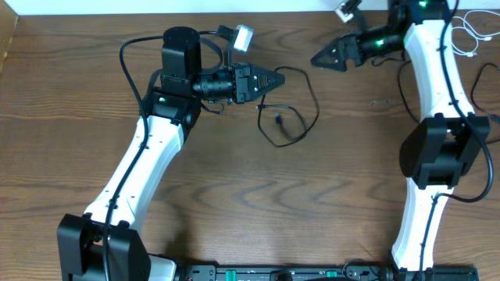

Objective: Untangle cables

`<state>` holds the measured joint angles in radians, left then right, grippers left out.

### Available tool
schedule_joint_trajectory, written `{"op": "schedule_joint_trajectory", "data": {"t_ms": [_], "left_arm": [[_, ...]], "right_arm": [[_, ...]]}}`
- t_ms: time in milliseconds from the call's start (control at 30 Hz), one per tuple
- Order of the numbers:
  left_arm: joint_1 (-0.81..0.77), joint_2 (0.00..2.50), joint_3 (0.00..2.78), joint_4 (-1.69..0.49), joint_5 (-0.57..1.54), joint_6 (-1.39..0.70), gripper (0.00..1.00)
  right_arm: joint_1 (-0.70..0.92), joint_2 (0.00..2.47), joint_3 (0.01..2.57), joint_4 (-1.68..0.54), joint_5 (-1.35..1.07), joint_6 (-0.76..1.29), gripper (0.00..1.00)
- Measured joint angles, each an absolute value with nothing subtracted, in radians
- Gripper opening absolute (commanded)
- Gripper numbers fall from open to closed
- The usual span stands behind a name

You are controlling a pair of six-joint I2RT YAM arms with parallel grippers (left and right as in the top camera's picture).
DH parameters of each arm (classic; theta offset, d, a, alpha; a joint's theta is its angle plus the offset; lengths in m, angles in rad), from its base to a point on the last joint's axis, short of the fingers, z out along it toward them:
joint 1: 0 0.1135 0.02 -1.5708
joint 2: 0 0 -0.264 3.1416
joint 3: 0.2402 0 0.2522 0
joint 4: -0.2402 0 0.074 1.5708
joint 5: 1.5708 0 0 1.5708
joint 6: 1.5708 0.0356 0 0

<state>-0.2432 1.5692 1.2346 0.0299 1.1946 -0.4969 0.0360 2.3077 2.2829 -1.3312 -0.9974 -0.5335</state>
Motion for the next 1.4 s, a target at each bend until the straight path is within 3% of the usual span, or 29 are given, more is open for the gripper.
{"op": "schedule_joint_trajectory", "data": {"t_ms": [200,467,700,767,933,1000,1033,1100,1400], "left_arm": [[-0.243,1.569,1.235,0.027,1.248,-0.532,0.08],[-0.243,1.569,1.235,0.027,1.308,-0.556,0.08],[-0.264,1.569,1.235,0.027,1.323,-0.579,0.08],[-0.274,1.569,1.235,0.027,1.326,-0.580,0.08],[-0.284,1.569,1.235,0.027,1.330,-0.589,0.08],[-0.283,1.569,1.235,0.027,1.330,-0.592,0.17],[-0.283,1.569,1.235,0.027,1.330,-0.597,0.36],[-0.283,1.569,1.235,0.027,1.330,-0.597,0.47],[-0.283,1.569,1.235,0.027,1.330,-0.558,0.54]], "right_arm": [[0.060,2.306,2.283,-1.371,-1.024,-0.753,0.95],[0.051,2.270,2.283,-1.686,-1.118,-1.212,0.85],[0.116,2.255,2.283,-1.631,-1.146,-1.349,0.72],[0.142,2.255,2.283,-1.605,-1.149,-1.350,0.61],[0.183,2.255,2.283,-1.544,-1.156,-1.301,0.01],[0.178,2.255,2.283,-1.530,-1.159,-1.267,0.01],[0.172,2.255,2.283,-1.522,-1.159,-1.248,0.01],[0.154,2.255,2.283,-1.505,-1.165,-1.194,0.01],[0.012,2.230,2.283,-1.473,-1.197,-0.933,0.01]]}}
